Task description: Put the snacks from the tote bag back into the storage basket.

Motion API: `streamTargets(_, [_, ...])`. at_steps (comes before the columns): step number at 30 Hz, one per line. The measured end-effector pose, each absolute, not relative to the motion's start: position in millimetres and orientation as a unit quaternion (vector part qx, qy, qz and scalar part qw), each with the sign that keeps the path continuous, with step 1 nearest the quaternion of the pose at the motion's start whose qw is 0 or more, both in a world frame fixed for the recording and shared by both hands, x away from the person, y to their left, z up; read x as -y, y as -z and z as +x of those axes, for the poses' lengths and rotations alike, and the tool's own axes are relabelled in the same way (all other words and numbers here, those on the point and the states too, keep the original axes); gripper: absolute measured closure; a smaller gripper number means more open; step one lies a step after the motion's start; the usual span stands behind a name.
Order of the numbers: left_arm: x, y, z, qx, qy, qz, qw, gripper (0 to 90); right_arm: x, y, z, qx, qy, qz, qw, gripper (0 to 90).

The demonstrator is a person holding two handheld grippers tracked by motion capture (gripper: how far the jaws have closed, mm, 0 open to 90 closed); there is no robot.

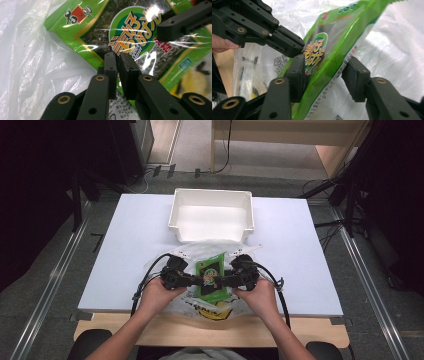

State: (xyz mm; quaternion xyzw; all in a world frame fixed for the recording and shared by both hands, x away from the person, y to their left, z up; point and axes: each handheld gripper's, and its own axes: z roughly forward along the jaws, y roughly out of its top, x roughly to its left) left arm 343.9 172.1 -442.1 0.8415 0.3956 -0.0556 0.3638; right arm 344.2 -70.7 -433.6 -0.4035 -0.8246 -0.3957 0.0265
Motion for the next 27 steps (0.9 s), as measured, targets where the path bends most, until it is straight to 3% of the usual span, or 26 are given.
streamTargets(9, [-181, 433, 340, -0.384, 0.078, 0.832, 0.393, 70.3, 79, 421, 338, 0.81, 0.434, -0.394, 0.009, 69.9])
streamTargets(13, [-184, 432, 340, -0.383, 0.077, 0.83, 0.397, 65.0, 82, 412, 334, 0.801, 0.453, -0.392, -0.022, 73.8])
streamTargets(27, [-184, 434, 344, -0.397, 0.077, 0.834, 0.376, 52.0, 95, 400, 339, 0.781, 0.477, -0.4, -0.043, 74.7])
